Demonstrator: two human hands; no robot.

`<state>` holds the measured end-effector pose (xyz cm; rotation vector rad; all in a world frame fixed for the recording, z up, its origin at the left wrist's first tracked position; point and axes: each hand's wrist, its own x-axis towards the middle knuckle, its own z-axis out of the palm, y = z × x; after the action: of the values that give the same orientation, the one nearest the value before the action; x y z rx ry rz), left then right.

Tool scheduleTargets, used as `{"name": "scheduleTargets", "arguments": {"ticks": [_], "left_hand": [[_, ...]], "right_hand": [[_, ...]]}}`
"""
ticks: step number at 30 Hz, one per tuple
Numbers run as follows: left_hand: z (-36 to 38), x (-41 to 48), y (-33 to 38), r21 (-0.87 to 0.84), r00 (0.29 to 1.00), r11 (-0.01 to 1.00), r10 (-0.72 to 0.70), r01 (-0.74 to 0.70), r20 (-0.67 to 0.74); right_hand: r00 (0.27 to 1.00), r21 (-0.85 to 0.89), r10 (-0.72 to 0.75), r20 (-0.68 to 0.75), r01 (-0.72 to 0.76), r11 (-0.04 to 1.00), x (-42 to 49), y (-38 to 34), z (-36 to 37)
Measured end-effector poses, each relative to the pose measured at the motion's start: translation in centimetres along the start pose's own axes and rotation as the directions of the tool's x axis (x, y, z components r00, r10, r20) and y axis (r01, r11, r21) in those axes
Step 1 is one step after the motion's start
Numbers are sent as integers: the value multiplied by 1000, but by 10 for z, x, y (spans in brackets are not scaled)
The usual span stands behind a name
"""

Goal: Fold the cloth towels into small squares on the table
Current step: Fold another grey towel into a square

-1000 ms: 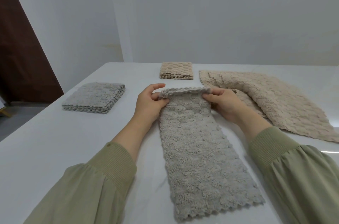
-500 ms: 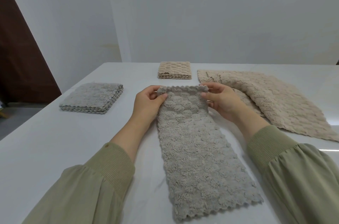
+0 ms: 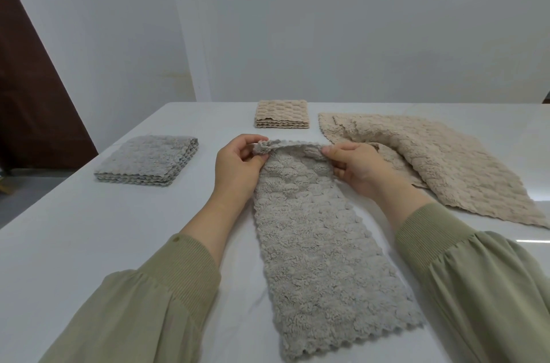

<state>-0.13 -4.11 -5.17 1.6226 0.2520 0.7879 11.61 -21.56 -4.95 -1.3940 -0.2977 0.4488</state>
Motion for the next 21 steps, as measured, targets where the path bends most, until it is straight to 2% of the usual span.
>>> {"name": "scheduleTargets", "arguments": {"ticks": [3,10,13,18,21], "left_hand": [[0,0,1,2,999,1000,16,-16,-30],[-1,1,-2,77,999,996,48,-46,-16],[-3,-2,1,225,994,968,112,-113,18],[-6,-5,6,417,940,844,290,-339,177],[-8,-3,7,458,951,834,249,-307,183]], "right_hand": [[1000,61,-8,-24,10,998,0,-2,1],[992,2,-94,-90,95,996,-1,-7,4],[988,21,-119,-101,122,992,0,-8,3],[986,-89,-147,-80,139,986,-4,-14,3],[985,-141,-158,-74,147,979,-6,-19,5]]}}
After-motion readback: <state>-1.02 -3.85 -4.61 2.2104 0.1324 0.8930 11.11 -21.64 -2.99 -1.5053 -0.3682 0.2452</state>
